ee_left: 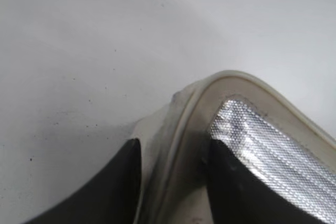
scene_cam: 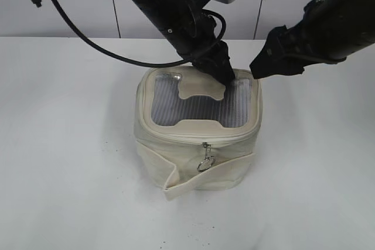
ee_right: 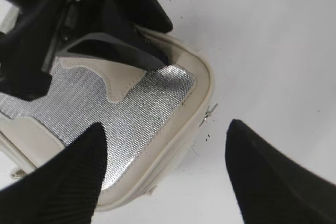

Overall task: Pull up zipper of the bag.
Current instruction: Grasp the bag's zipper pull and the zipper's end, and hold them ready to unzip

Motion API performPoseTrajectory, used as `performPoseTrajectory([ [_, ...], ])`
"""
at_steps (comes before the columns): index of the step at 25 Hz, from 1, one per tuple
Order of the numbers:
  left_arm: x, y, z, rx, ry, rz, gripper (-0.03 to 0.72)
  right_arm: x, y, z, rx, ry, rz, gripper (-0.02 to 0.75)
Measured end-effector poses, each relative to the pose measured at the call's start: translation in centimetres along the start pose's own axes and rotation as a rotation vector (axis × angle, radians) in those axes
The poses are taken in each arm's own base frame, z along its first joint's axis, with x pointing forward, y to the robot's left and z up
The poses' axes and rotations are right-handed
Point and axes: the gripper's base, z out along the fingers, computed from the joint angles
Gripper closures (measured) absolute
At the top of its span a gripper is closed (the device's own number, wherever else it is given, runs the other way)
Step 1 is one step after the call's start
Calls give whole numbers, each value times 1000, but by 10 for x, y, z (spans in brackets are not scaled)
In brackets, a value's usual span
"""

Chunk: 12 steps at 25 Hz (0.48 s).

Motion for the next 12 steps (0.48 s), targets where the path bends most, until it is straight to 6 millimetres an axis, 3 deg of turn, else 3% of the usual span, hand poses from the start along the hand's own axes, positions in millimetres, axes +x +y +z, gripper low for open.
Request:
performPoseTrajectory([
  [8, 1, 0, 1, -3, 16, 9, 620, 1, -6, -1, -1, 9, 43, 191],
  [12, 2, 0, 1, -3, 20, 12, 638, 12, -33, -8, 25, 102, 124, 191],
])
